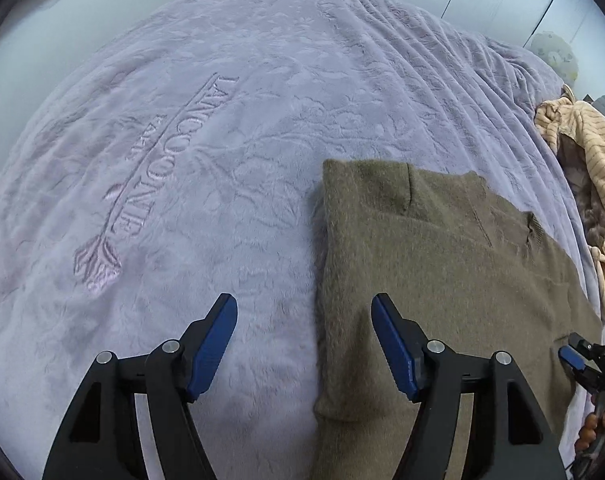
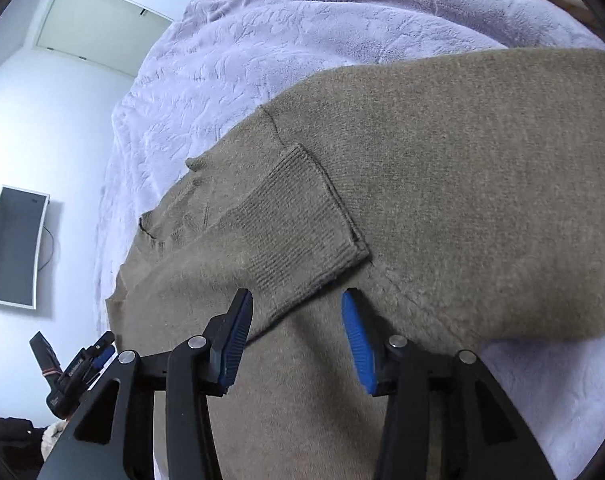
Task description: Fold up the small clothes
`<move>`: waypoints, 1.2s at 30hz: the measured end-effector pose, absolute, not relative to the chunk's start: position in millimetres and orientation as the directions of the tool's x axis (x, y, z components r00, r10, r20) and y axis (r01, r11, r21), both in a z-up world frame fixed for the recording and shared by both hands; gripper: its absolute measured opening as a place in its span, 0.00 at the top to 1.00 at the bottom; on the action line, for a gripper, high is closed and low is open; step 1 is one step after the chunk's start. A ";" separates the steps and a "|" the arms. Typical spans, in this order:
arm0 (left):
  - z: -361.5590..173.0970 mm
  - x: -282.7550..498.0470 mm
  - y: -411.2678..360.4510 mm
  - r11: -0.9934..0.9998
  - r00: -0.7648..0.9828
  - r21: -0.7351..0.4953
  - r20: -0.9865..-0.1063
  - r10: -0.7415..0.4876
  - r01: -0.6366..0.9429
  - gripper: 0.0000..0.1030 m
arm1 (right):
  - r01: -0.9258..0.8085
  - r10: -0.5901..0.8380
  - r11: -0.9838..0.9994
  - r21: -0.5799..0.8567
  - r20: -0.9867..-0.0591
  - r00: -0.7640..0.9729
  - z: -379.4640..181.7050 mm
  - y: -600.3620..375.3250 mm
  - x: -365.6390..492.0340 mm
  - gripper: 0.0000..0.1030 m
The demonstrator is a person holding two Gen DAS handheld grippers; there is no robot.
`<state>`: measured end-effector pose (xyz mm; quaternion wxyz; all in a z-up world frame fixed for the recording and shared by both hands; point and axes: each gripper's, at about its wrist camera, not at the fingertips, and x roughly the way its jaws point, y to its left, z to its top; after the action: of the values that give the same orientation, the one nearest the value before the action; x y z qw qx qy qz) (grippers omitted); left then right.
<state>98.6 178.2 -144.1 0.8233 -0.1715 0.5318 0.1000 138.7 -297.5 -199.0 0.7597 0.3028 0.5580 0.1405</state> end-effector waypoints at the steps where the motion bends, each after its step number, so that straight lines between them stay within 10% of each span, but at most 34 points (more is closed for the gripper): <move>1: -145.4 94.5 175.8 0.922 0.411 -0.186 -0.911 -0.032 -0.340 0.32 | 0.126 0.555 0.775 0.619 -0.762 0.333 -199.1 -296.9 137.8 0.51; 10: -178.1 82.8 177.7 0.862 0.386 -0.365 -0.896 -0.222 -0.352 0.32 | 0.156 0.639 0.700 0.697 -0.708 0.300 -216.2 -287.0 140.8 0.51; 14: -175.1 88.2 171.5 0.860 0.386 -0.420 -0.873 -0.297 -0.288 0.88 | 0.179 0.656 0.671 0.719 -0.689 0.308 -224.0 -281.4 143.1 0.51; 15: -171.9 89.1 169.1 0.875 0.388 -0.399 -0.878 -0.279 -0.274 0.88 | 0.191 0.660 0.662 0.725 -0.684 0.311 -225.7 -281.4 144.4 0.51; 18: -161.6 85.6 170.1 0.900 0.413 -0.365 -0.877 -0.246 -0.238 0.90 | 0.211 0.668 0.648 0.732 -0.679 0.303 -225.1 -279.3 149.6 0.93; 27: -160.1 74.0 177.5 0.923 0.416 -0.258 -0.901 -0.123 -0.286 0.89 | 0.172 0.605 0.728 0.664 -0.740 0.294 -227.2 -280.1 138.4 0.93; 36: -127.9 21.7 140.5 0.929 0.418 -0.148 -0.909 0.008 -0.338 0.84 | 0.072 0.542 0.819 0.569 -0.810 0.225 -172.8 -278.8 107.8 0.42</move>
<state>21.7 140.5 -127.9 0.8273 -0.1561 0.5294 0.1045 107.8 -278.8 -172.8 0.7400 0.2550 0.6017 0.1588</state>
